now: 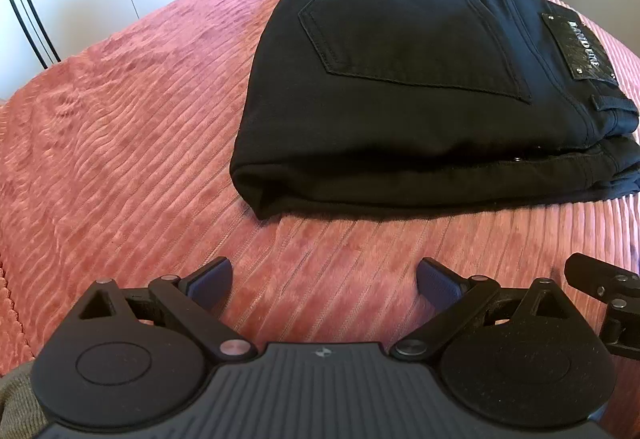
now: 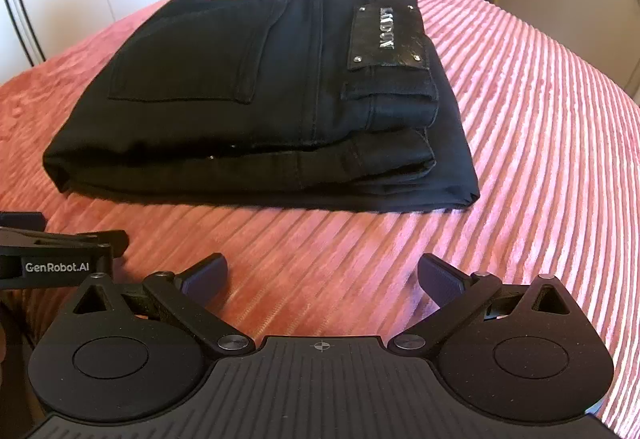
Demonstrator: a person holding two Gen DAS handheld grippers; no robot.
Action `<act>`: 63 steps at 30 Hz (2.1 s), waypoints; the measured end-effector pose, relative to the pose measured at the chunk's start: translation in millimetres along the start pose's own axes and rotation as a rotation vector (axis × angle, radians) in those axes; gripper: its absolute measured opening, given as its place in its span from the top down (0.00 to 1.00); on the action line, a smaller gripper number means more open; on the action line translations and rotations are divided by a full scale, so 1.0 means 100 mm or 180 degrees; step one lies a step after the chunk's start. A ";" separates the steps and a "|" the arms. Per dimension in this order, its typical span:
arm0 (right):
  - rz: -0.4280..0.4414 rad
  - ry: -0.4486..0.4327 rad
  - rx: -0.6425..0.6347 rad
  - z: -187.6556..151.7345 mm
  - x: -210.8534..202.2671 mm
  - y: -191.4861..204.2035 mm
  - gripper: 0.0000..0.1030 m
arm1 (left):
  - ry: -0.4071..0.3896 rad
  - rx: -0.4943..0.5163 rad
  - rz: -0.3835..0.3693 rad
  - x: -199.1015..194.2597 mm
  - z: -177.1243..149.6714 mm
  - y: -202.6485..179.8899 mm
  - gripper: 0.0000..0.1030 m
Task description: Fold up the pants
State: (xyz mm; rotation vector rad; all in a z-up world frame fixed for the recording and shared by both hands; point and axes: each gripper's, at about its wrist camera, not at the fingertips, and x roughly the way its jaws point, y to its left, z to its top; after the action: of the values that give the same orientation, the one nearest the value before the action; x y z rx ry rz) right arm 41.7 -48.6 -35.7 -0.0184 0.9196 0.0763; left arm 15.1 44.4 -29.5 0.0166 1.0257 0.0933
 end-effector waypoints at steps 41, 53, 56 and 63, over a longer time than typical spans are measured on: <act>-0.0049 -0.0028 0.0021 -0.01 -0.01 -0.03 0.00 | 0.0051 0.0013 -0.0007 0.03 0.00 0.00 0.04; -0.0056 -0.0032 0.0032 0.00 0.00 -0.04 0.00 | 0.0055 0.0007 -0.0010 0.04 -0.01 0.00 0.04; -0.0056 -0.0032 0.0031 0.01 0.00 -0.05 0.00 | 0.0055 0.0008 -0.0010 0.04 -0.01 0.00 0.04; -0.0060 -0.0032 0.0029 0.01 0.00 -0.05 0.00 | 0.0054 0.0008 -0.0009 0.04 -0.01 0.00 0.04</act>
State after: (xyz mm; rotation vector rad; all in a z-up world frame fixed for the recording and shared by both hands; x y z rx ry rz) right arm 43.0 -53.1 -35.0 -0.0183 0.9096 0.0547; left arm 16.5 44.5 -33.2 0.0167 1.0428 0.0897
